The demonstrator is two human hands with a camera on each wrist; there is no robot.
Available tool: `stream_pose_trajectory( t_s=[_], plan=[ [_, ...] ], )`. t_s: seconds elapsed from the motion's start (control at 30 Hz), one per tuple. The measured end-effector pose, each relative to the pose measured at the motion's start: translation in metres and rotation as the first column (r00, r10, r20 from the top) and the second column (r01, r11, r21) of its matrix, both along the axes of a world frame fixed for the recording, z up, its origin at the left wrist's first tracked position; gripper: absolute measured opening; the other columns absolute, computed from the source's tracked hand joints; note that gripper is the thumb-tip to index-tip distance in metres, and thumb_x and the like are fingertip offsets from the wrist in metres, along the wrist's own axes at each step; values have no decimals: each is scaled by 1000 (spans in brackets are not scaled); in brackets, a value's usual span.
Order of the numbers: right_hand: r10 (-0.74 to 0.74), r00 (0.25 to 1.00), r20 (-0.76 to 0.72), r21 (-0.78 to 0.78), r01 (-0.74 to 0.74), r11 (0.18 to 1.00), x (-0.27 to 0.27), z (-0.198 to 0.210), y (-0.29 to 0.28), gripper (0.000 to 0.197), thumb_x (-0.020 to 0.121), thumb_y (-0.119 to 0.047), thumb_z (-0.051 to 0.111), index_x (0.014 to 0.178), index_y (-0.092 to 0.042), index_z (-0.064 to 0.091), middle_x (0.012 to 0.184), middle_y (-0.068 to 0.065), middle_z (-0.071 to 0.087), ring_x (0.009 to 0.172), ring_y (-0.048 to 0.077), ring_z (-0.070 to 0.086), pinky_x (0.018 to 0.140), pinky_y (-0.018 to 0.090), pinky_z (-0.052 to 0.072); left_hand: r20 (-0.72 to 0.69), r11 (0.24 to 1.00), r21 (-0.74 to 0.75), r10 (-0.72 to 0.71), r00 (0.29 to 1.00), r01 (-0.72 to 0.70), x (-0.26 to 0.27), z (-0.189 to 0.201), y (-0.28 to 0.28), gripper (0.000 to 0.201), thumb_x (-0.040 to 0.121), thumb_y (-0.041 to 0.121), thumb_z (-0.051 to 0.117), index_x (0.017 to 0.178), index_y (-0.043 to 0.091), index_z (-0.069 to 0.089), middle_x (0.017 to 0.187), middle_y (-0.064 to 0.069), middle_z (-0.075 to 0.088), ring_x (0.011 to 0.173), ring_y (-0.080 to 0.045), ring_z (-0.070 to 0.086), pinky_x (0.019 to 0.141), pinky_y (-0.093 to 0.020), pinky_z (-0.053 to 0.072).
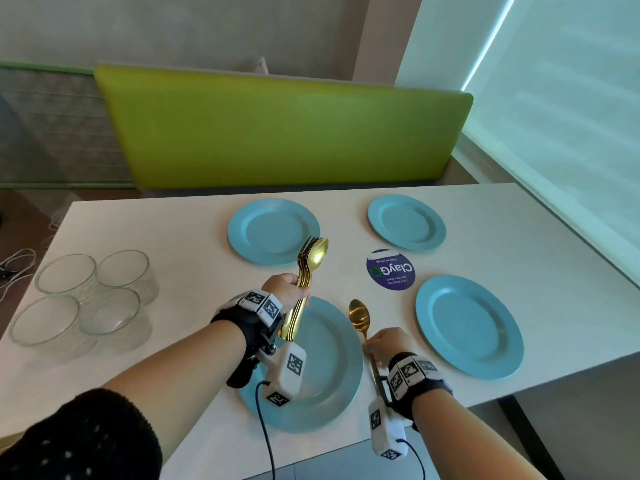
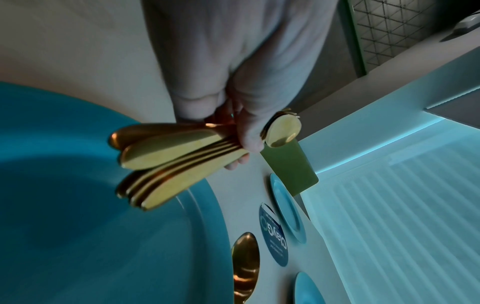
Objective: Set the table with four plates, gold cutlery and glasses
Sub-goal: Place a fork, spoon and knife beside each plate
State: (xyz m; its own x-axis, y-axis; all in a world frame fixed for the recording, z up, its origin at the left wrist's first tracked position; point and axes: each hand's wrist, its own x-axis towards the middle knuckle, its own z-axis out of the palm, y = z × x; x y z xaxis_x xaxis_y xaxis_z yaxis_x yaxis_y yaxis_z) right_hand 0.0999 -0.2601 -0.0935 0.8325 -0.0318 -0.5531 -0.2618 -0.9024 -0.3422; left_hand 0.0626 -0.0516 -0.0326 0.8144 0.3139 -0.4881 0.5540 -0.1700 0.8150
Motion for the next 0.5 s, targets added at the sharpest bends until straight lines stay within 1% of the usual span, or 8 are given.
stream_pose_trajectory(
  t_s=[0.07, 0.13, 0.23, 0.27, 0.33, 0.37, 0.43, 0.5],
  plan=[
    [23, 999, 25, -27, -22, 999, 0, 1, 1, 32, 81, -31, 57, 98, -9, 72, 80, 6, 58, 76, 18, 53, 76, 25, 47, 2, 1000, 3, 3, 1000, -3, 3, -1, -2, 21, 89, 17, 60, 68, 21, 59, 67, 4, 65, 78, -20, 60, 90, -37, 51],
    [34, 999, 27, -65, -33, 997, 0, 0, 2, 31, 81, -31, 57, 98, -10, 72, 83, 6, 63, 77, 18, 55, 78, 25, 50, 0, 1000, 1, 3, 1000, -3, 4, -2, -3, 21, 89, 16, 60, 68, 21, 59, 67, 3, 65, 79, -20, 61, 90, -36, 51],
    [42, 999, 34, -77, -39, 996, 2, -1, 1, 27, 81, -29, 60, 98, -12, 72, 100, 8, 72, 90, 21, 66, 84, 26, 51, -3, 1000, 15, -15, 1000, 15, 6, -4, -5, 22, 89, 17, 60, 67, 21, 59, 68, 3, 66, 79, -19, 61, 89, -35, 51],
    [43, 998, 43, -77, -39, 996, 3, -2, 0, 27, 80, -29, 61, 98, -13, 73, 103, 8, 72, 96, 22, 67, 86, 27, 52, -6, 1000, 20, -20, 1000, 20, 6, -5, -6, 22, 89, 18, 60, 67, 21, 60, 69, 4, 66, 79, -19, 61, 89, -34, 51],
    [54, 997, 54, -69, -51, 996, 2, -1, 0, 25, 80, -30, 63, 96, -14, 74, 104, 7, 73, 99, 23, 67, 87, 28, 53, -7, 999, 27, -22, 1000, 22, 7, -6, -7, 22, 89, 19, 60, 67, 22, 60, 69, 5, 66, 80, -19, 61, 89, -35, 50],
    [51, 997, 63, -61, -47, 997, 2, -1, 0, 22, 79, -30, 64, 92, -15, 74, 103, 7, 73, 99, 23, 67, 87, 28, 54, -9, 999, 30, -26, 1000, 26, 7, -7, -7, 22, 89, 19, 60, 67, 22, 60, 70, 5, 66, 80, -19, 61, 90, -35, 50],
    [36, 997, 68, -30, -34, 999, 2, -2, 0, 12, 78, -29, 66, 71, -20, 67, 101, 7, 73, 98, 23, 66, 86, 29, 54, -18, 999, 33, -35, 999, 35, 7, -8, -9, 21, 89, 19, 60, 68, 22, 60, 70, 5, 66, 80, -19, 61, 91, -36, 50],
    [22, 996, 84, -9, -21, 1000, 2, -4, -1, 26, 77, -29, 67, 55, -23, 53, 99, 8, 73, 98, 24, 66, 84, 28, 54, -24, 999, 24, -30, 999, 31, 8, -11, -10, 21, 89, 18, 61, 68, 22, 60, 70, 5, 66, 82, -20, 62, 94, -39, 51]
  ],
)
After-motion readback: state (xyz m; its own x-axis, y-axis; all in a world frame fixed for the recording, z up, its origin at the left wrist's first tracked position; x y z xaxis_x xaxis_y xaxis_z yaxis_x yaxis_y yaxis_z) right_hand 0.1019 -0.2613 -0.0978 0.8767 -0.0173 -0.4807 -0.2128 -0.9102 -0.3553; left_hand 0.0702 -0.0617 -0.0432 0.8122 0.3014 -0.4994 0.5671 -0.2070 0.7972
